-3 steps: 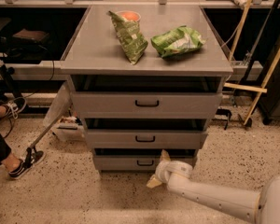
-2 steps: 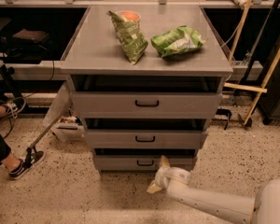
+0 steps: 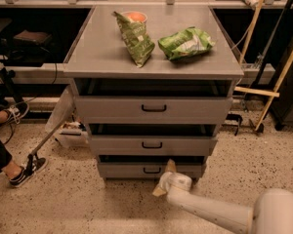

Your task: Open bottom drawer

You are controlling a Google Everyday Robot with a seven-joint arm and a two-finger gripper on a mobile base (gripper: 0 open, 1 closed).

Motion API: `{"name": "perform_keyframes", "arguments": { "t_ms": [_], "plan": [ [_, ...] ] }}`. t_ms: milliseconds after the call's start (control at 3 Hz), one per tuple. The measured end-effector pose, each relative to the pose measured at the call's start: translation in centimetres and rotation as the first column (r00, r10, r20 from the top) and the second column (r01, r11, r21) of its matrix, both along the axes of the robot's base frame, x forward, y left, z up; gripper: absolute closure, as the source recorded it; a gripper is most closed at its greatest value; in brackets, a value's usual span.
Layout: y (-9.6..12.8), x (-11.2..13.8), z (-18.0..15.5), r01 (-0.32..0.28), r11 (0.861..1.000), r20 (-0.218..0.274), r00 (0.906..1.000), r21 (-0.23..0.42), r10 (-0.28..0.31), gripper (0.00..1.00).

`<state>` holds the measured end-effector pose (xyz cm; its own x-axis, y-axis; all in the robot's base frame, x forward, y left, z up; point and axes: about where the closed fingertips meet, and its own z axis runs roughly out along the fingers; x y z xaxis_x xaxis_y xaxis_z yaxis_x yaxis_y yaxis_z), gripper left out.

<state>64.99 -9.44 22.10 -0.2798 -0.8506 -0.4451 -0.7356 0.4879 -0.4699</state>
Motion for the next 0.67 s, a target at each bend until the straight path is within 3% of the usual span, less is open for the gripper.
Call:
{"name": "perform_keyframes", "arguments": {
  "t_ms": [333, 667],
  "plan": [
    [-0.9, 5.3, -2.7, 0.125, 0.988, 0.069, 0.9905, -0.095, -0.119, 0.00],
    [-4.4, 8.8, -1.2, 0.173, 0.972, 0.155, 0.9767, -0.157, -0.149, 0.00]
  ]
}}
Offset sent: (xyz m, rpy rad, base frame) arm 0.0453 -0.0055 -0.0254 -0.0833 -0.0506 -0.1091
